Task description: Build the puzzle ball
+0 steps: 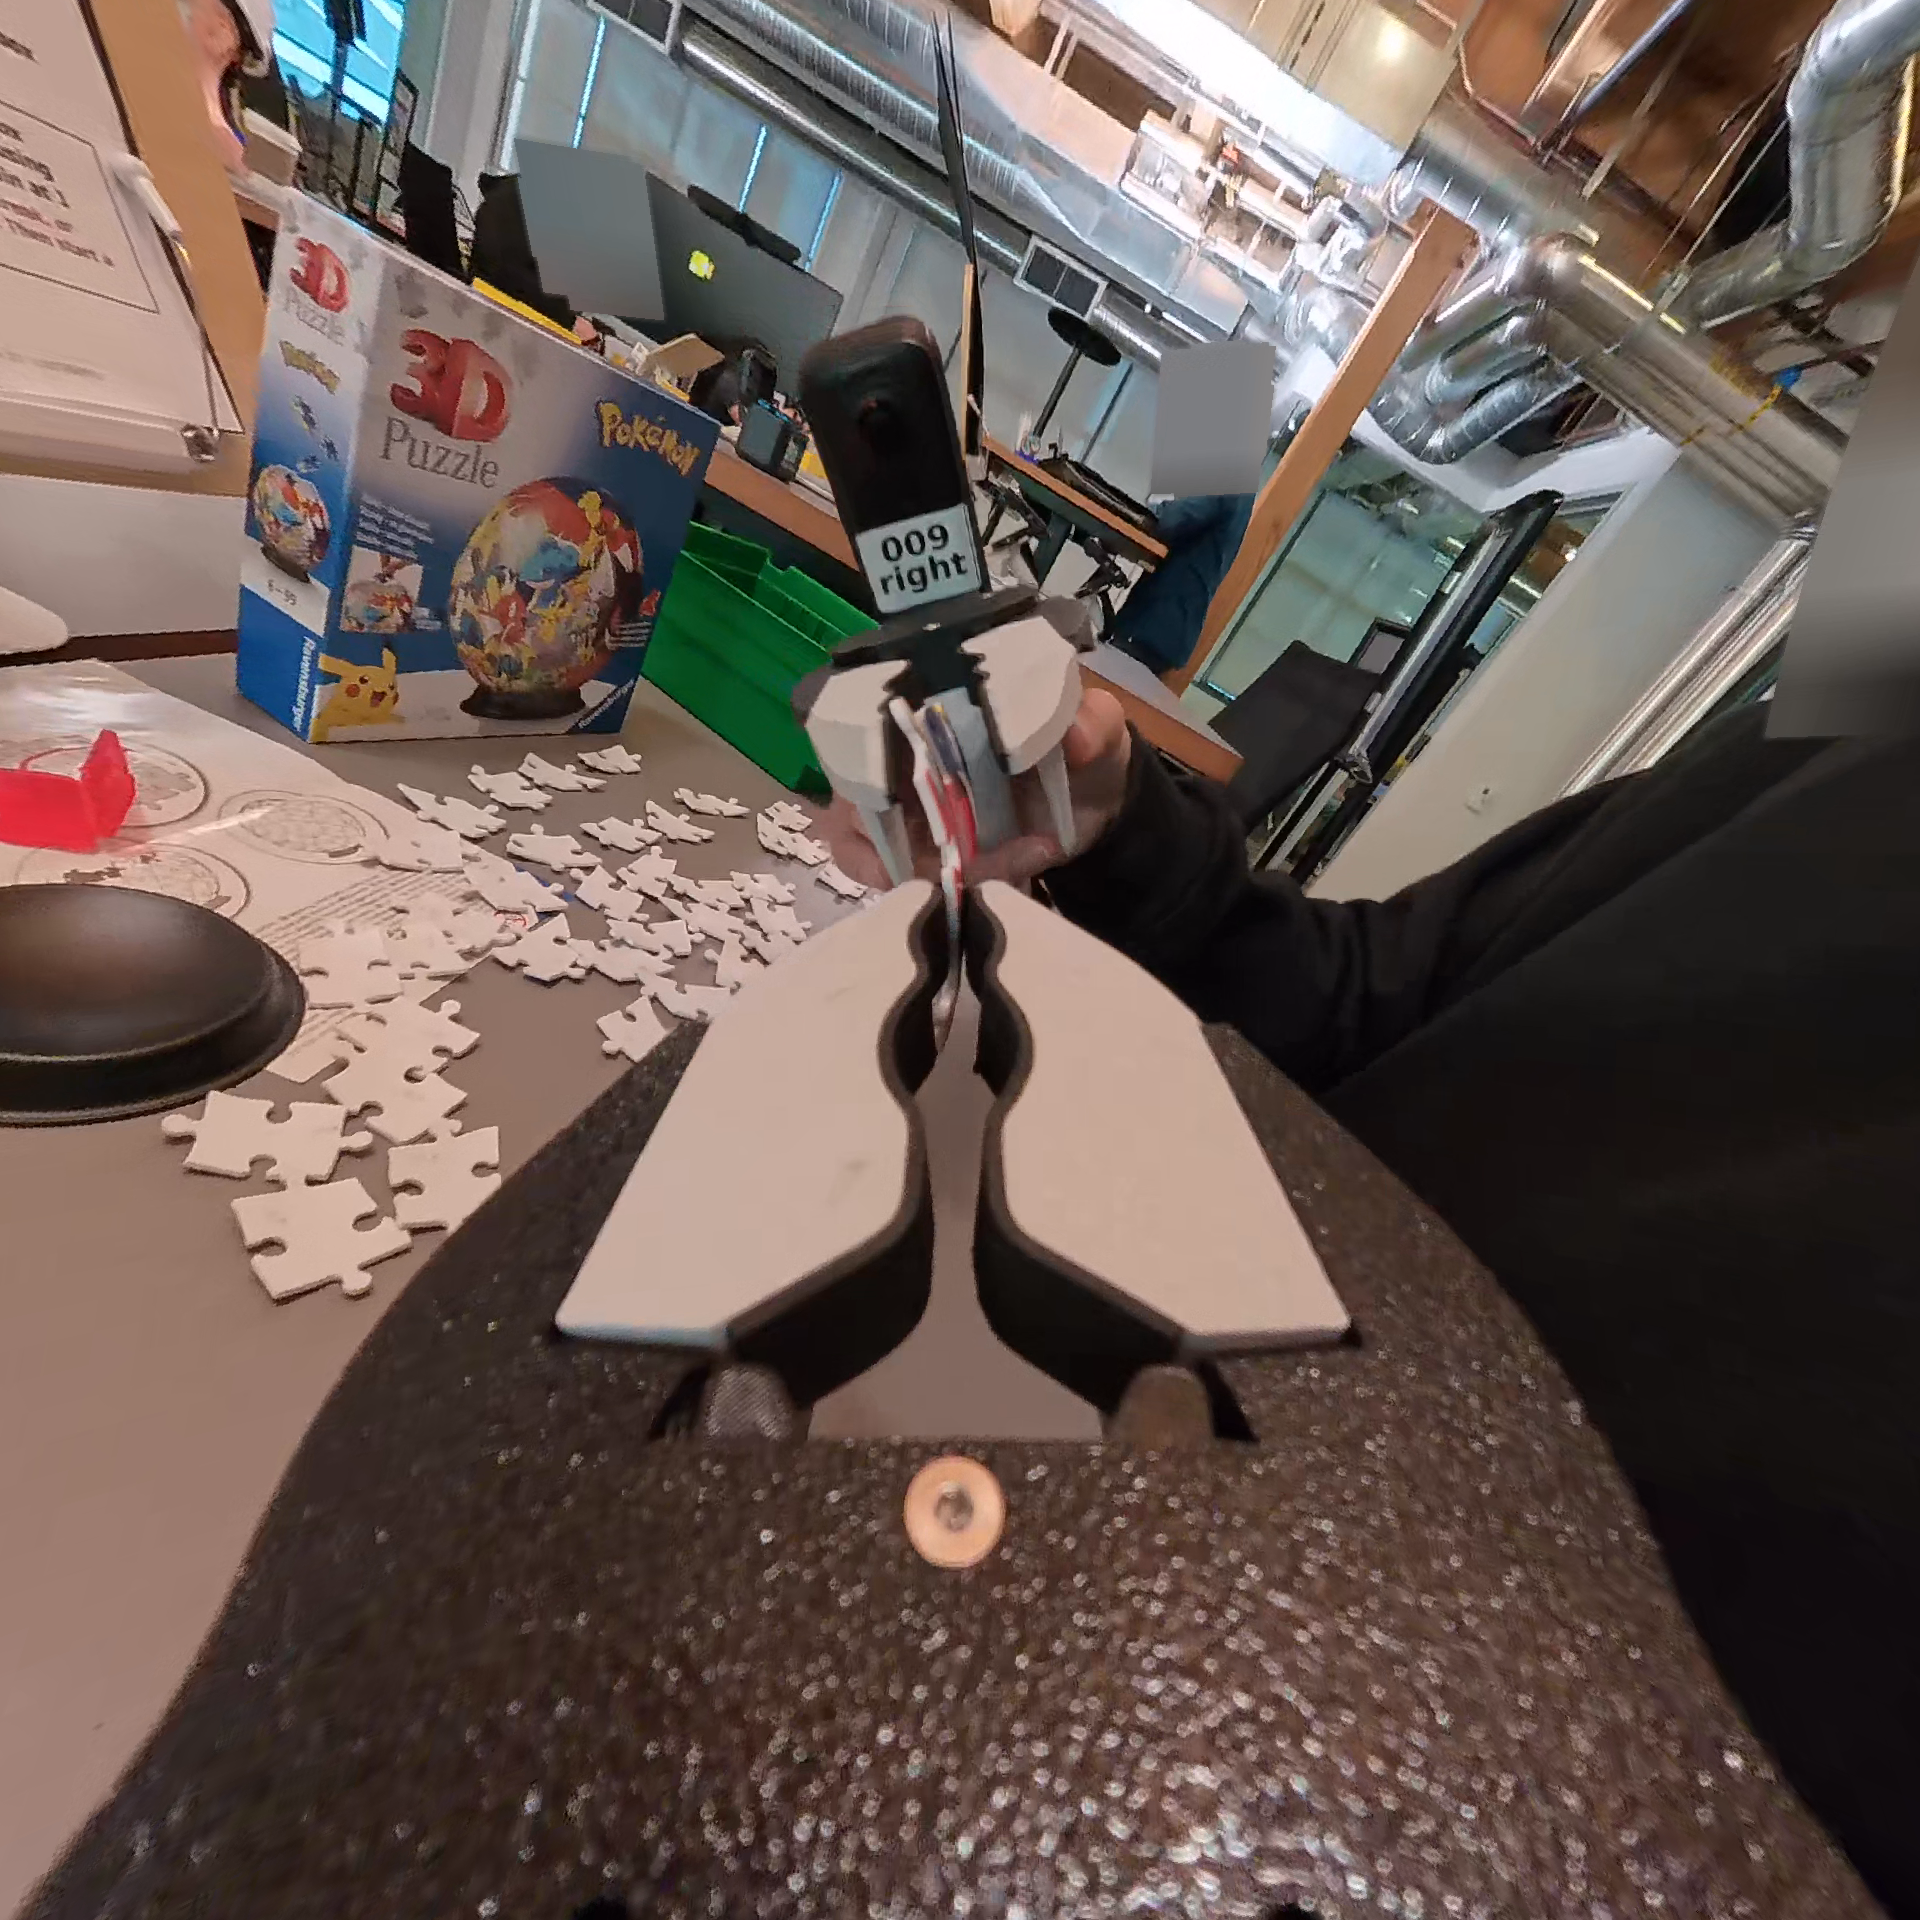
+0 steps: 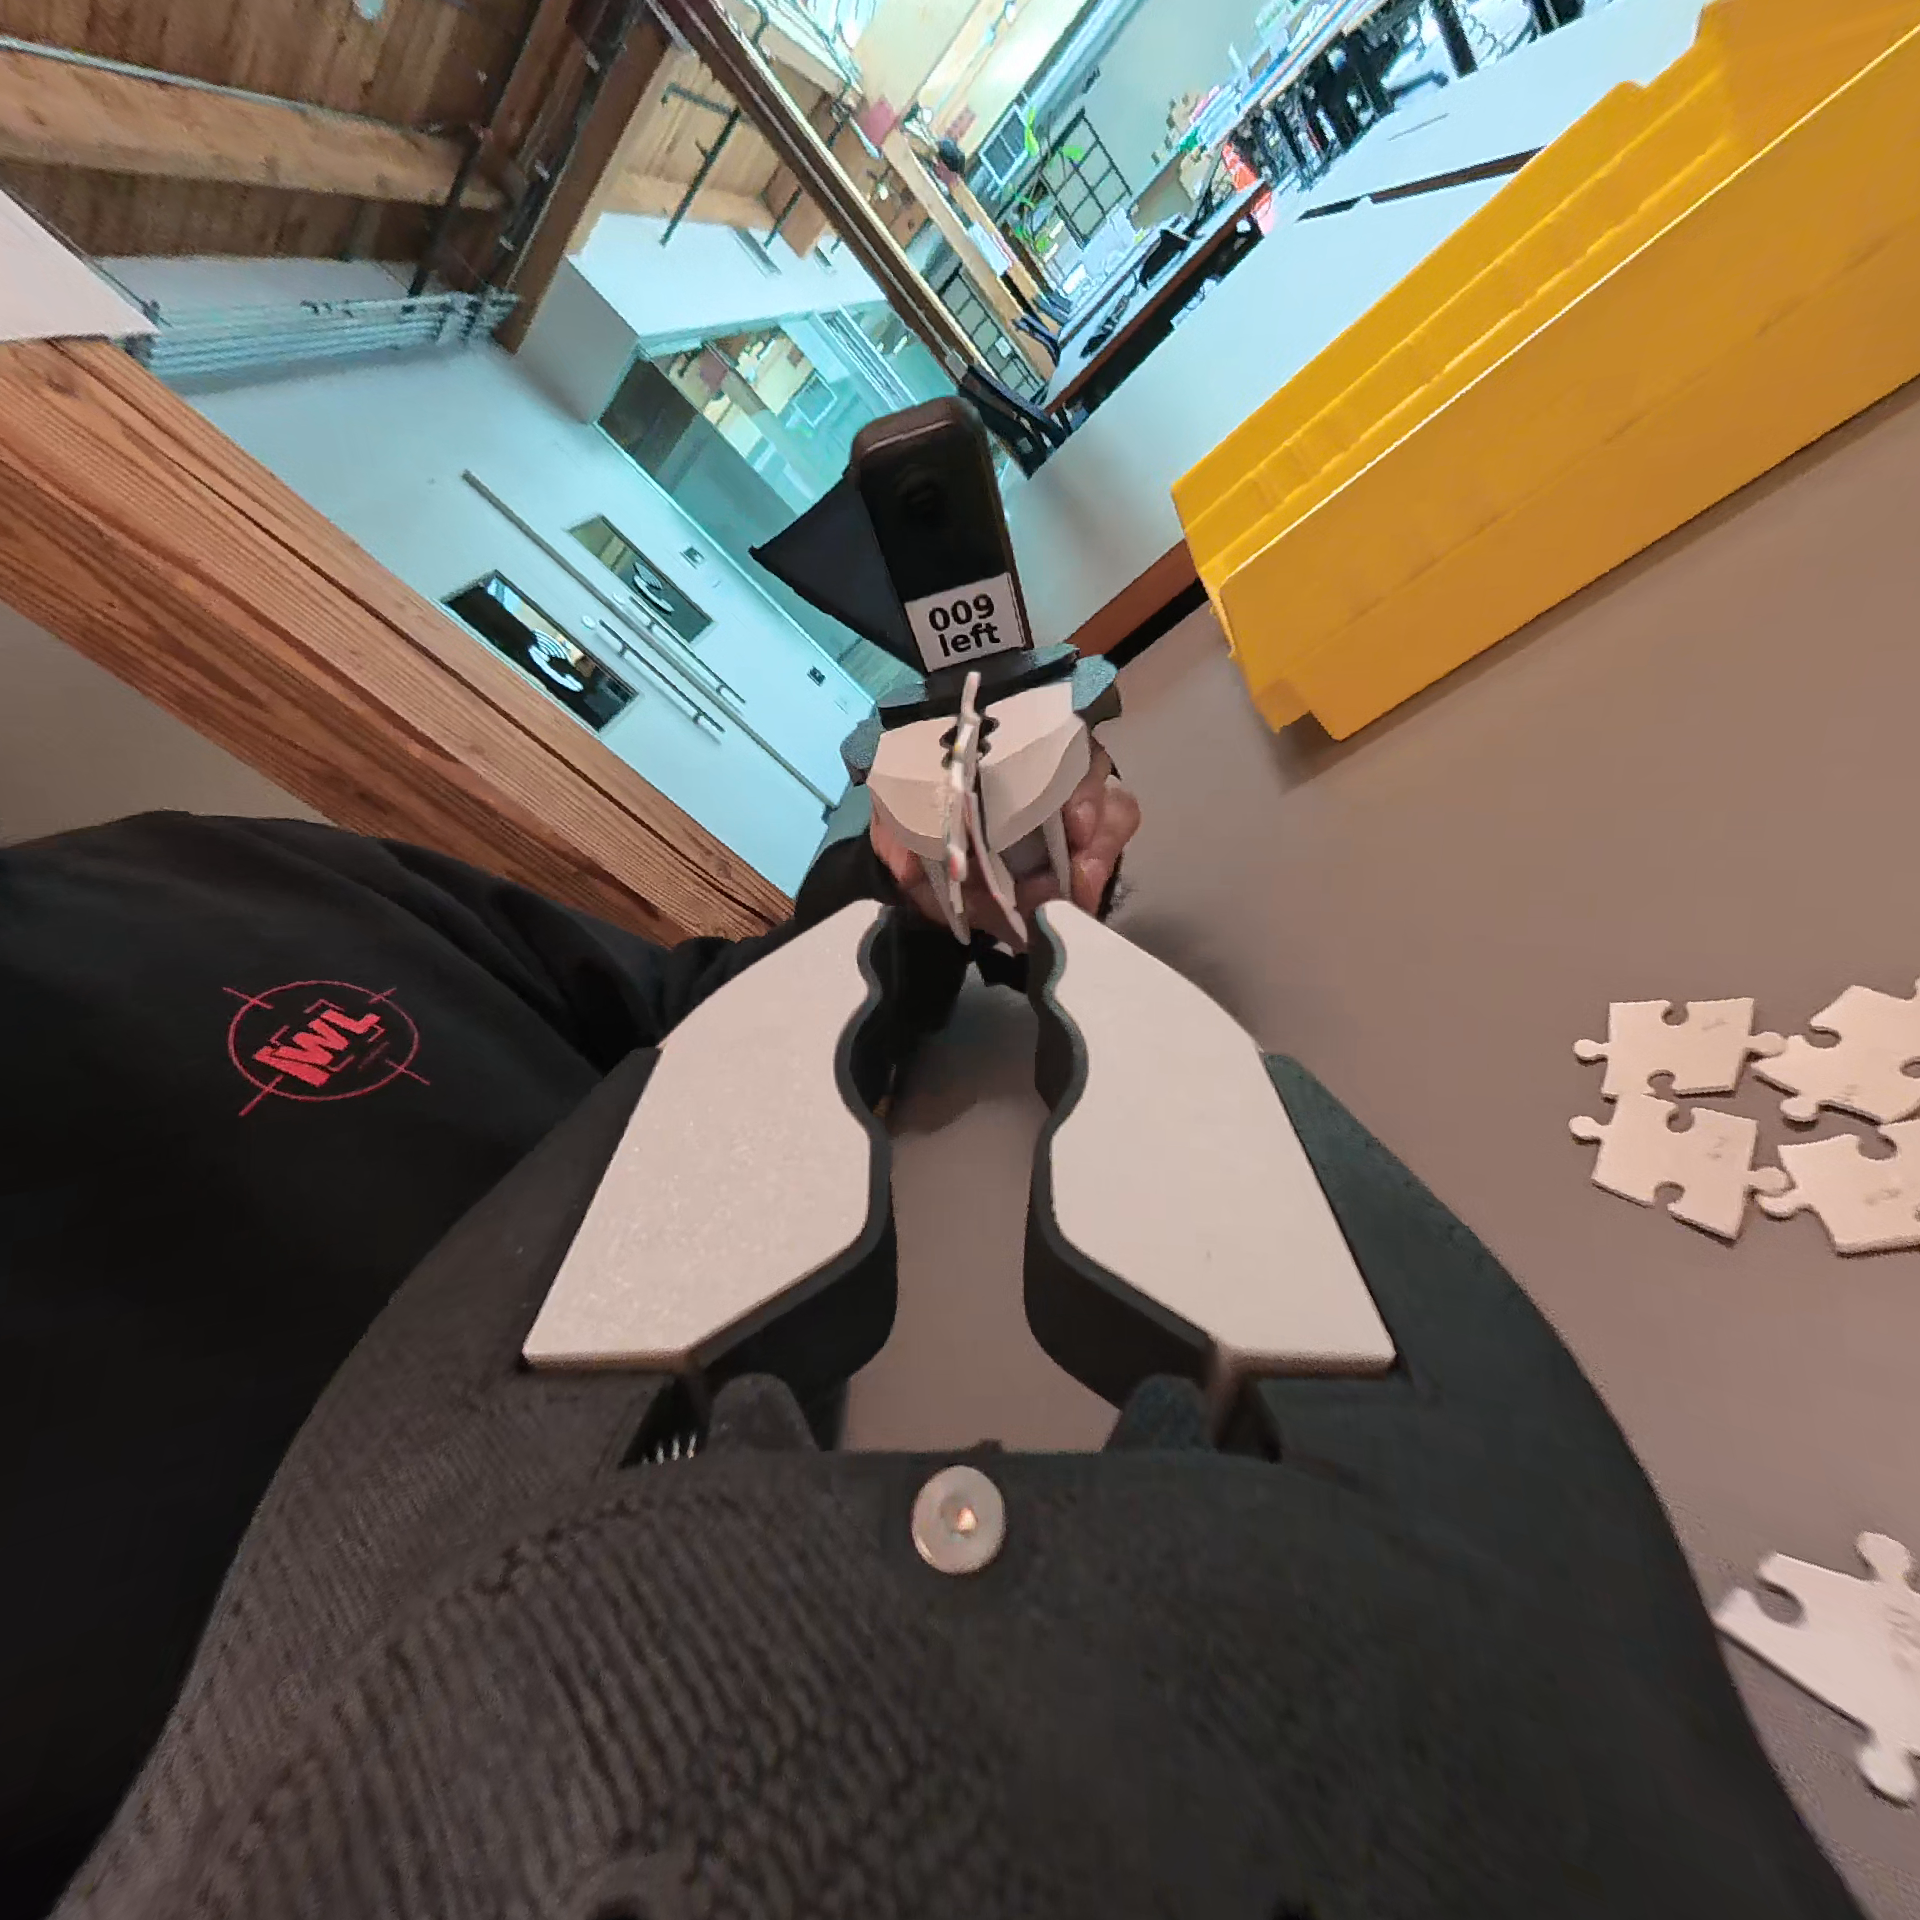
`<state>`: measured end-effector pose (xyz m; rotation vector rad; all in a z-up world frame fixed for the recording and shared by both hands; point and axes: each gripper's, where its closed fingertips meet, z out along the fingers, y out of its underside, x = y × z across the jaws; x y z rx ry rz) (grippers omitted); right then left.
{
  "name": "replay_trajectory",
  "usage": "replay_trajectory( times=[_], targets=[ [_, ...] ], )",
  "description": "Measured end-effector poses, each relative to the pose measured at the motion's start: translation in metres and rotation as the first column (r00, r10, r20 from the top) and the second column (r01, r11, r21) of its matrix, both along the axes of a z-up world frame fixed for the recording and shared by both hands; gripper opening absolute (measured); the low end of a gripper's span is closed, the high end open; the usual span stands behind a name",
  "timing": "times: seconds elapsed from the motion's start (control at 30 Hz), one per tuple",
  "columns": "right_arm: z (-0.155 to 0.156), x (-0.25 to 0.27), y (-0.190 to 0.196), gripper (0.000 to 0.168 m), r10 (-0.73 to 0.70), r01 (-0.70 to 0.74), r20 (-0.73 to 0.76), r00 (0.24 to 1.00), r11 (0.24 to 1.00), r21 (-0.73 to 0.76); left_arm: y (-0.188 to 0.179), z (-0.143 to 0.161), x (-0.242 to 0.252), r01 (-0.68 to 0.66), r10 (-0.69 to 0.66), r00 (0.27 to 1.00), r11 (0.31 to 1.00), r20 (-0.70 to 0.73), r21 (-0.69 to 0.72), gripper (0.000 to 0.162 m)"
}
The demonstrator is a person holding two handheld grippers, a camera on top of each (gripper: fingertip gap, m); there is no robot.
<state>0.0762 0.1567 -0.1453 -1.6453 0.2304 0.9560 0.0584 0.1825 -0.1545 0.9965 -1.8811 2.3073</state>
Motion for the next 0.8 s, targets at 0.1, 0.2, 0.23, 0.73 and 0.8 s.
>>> replay_trajectory(
  times=[0.1,0.2,0.23,0.73,0.8],
  targets=[
    [-0.001,-0.007,0.006,0.024,-0.024,0.024,-0.014,1.0,1.0,0.016,-0.001,0.002,0.002,-0.012,0.012,1.0,1.0,0.015,-0.008,0.001],
    [-0.001,-0.011,0.012,0.02,-0.06,0.06,-0.017,0.998,0.998,0.036,-0.002,0.005,0.003,-0.021,0.022,0.999,1.0,0.031,-0.017,0.001],
    [0.0,-0.01,0.014,0.019,-0.076,0.077,-0.018,0.997,0.996,0.045,-0.002,0.006,0.003,-0.025,0.026,0.999,1.0,0.034,-0.018,0.001],
    [0.009,-0.008,0.009,0.003,-0.082,0.089,-0.092,0.992,0.993,0.082,-0.006,0.005,0.004,-0.049,0.048,0.997,0.999,0.054,0.015,0.001],
    [0.013,-0.011,0.005,0.003,-0.031,0.048,-0.161,0.986,0.993,0.104,-0.006,0.002,0.005,-0.066,0.062,0.996,0.996,0.066,0.061,0.001]
  ],
)
